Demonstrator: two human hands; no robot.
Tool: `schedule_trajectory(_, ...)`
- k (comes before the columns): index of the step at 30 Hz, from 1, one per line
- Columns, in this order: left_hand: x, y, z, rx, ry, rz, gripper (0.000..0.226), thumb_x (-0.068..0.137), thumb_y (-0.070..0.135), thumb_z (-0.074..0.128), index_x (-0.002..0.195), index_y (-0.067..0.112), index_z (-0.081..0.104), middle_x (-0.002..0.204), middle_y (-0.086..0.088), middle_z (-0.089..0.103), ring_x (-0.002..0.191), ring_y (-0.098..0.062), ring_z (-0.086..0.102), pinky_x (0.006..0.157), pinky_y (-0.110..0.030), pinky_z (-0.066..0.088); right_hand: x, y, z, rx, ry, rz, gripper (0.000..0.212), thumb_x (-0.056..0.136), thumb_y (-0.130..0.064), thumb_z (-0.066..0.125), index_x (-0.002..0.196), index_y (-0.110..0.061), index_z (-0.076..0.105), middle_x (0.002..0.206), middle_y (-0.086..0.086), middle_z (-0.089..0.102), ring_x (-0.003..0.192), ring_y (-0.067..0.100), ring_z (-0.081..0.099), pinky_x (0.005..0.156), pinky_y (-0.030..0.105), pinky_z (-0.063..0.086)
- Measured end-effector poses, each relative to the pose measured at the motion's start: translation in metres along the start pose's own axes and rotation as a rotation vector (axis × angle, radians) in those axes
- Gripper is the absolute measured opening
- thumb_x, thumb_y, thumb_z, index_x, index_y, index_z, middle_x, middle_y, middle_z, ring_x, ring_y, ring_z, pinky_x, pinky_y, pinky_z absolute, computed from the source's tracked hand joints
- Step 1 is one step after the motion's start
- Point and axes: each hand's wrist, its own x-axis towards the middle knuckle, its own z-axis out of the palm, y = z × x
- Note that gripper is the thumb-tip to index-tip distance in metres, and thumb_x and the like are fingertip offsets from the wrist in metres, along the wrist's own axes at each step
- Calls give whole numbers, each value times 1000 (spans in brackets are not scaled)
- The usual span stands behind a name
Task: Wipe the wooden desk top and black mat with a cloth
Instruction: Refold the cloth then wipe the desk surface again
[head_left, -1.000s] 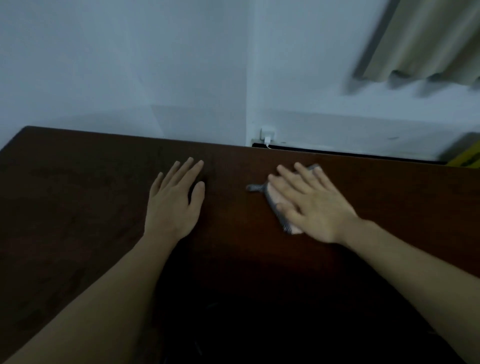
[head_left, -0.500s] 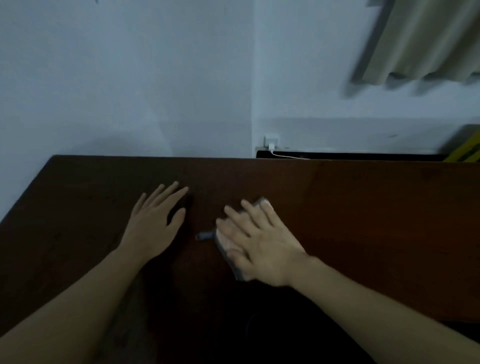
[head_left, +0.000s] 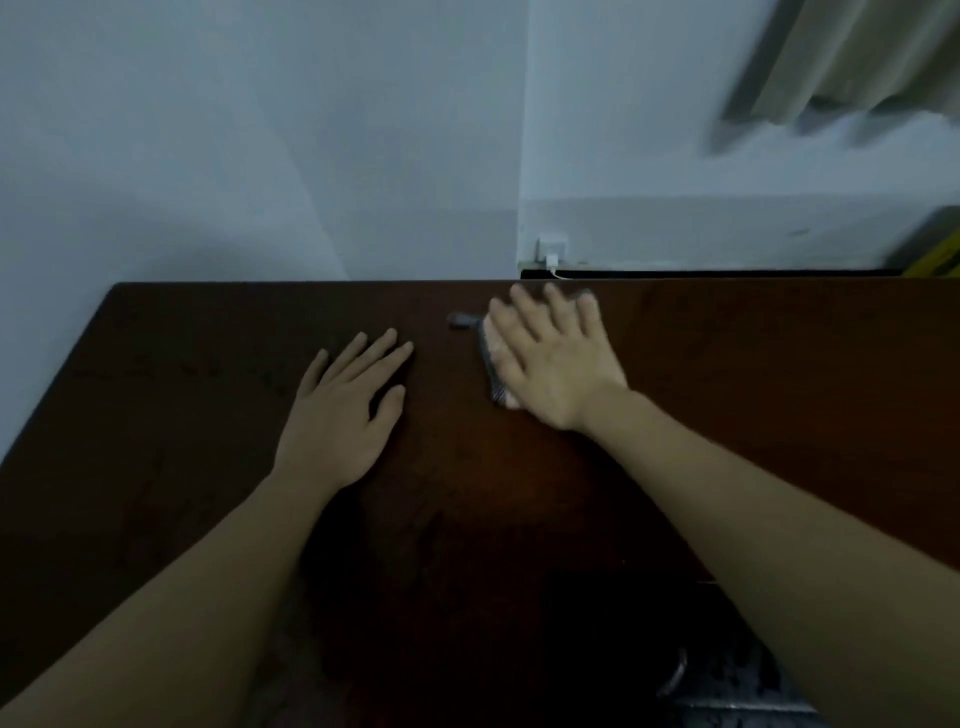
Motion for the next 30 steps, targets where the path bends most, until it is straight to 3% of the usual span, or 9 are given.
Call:
schedule_trajectory(4, 0, 3, 0, -13, 6, 5, 55, 102, 53, 19, 155, 43, 25, 164, 20, 15, 153, -4, 5, 125, -39, 1, -58, -28, 8, -16, -37, -217, 63, 103, -56, 5, 159, -36, -15, 169, -6, -16, 154, 28, -19, 122, 56, -12)
schedule_trajectory(7, 0, 5, -2, -13, 0, 4, 50, 106, 49, 21, 156, 42, 23, 165, 19, 14, 153, -5, 4, 126, -40, 1, -79, 5, 11, -5, -70, -322, 64, 99, -65, -3, 158, -42, -14, 167, -12, -17, 153, 22, -22, 123, 51, -13)
schedule_trajectory(10, 0, 6, -5, -19, -11, 7, 50, 107, 46, 24, 156, 42, 22, 165, 19, 11, 153, -5, 1, 126, -41, 0, -60, 51, 9, -35, 9, -163, 66, 95, -66, -7, 157, -42, -8, 170, -9, -1, 157, 25, -4, 125, 51, -2)
schedule_trajectory(13, 0, 6, -5, -29, 1, 9, 50, 106, 45, 24, 156, 41, 23, 164, 20, 11, 153, -4, 1, 126, -41, -1, -16, 74, 4, -10, 28, 94, 68, 95, -62, -4, 159, -41, -9, 171, -7, -5, 157, 25, -7, 124, 52, -4)
schedule_trajectory(16, 0, 4, -3, -51, 16, 5, 50, 107, 45, 25, 157, 40, 24, 164, 20, 12, 152, -2, 1, 126, -39, -2, 22, 48, 0, 22, 45, 215, 62, 103, -56, 5, 161, -36, -6, 171, -4, -6, 156, 30, -8, 123, 58, -6)
schedule_trajectory(20, 1, 4, -2, -74, 3, -12, 52, 107, 44, 26, 158, 37, 21, 166, 15, 10, 152, -3, 0, 126, -39, -2, 18, -19, 0, 30, 20, 120, 62, 104, -54, 5, 161, -34, -9, 170, -3, -11, 155, 31, -14, 121, 60, -7)
schedule_trajectory(24, 0, 3, -2, -97, 32, -4, 51, 108, 42, 28, 158, 34, 24, 166, 10, 14, 153, -7, 3, 126, -37, 0, -44, -48, 4, 9, -23, -94, 63, 103, -56, 3, 158, -35, -17, 167, -5, -18, 154, 28, -20, 122, 56, -12)
schedule_trajectory(27, -1, 3, -2, -86, 34, -2, 51, 107, 43, 26, 157, 33, 26, 166, 10, 16, 153, -8, 4, 126, -38, 1, -79, -23, 11, 13, -53, -214, 64, 103, -60, 10, 158, -40, -15, 165, -10, -19, 153, 23, -21, 123, 52, -13)
schedule_trajectory(30, 0, 3, -2, -85, 27, -3, 51, 107, 43, 25, 157, 34, 26, 166, 11, 15, 153, -7, 3, 126, -39, 0, -70, 27, 13, -19, -2, -83, 65, 96, -61, 4, 155, -43, -14, 169, -11, -7, 157, 25, -7, 124, 50, -6)
